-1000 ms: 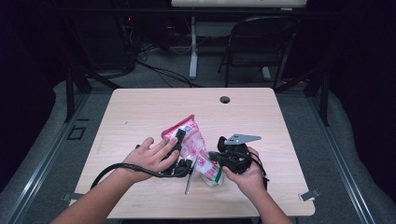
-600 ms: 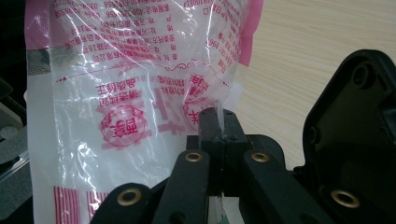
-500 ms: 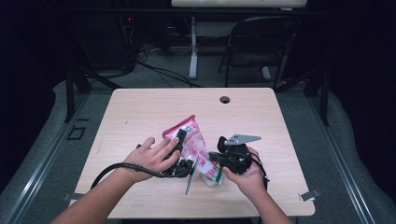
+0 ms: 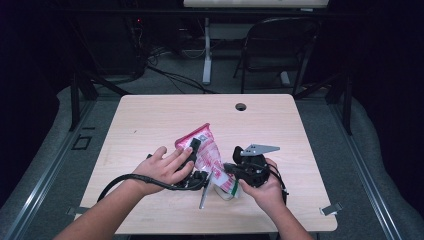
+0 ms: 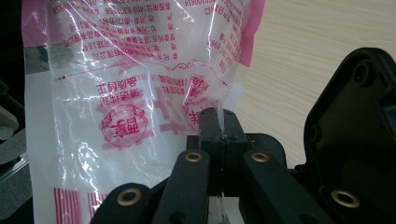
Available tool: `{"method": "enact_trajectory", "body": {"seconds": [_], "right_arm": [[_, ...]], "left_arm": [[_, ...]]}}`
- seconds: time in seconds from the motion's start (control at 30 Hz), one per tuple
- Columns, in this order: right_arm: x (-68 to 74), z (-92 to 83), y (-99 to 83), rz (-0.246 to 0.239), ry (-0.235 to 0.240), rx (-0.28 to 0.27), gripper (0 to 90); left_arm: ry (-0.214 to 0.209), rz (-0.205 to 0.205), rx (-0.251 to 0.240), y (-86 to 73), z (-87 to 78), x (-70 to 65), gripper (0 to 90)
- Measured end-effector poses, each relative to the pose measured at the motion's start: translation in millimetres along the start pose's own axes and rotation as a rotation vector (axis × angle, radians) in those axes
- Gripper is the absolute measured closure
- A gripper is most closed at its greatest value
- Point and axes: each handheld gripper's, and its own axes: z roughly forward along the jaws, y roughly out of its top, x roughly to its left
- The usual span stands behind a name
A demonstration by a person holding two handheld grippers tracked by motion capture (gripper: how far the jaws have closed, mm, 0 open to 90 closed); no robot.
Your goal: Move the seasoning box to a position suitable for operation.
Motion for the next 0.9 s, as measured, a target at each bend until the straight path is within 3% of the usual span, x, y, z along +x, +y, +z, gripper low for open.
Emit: {"method": "enact_trajectory", "body": {"seconds": [0.9], "right_arm": [[1.5,0.6,0.0,0.001,0.003,-0.006,90.0]], "left_arm": [[0.010,0.008,-0.001,0.3,-1.3,0.8,71.1]]}}
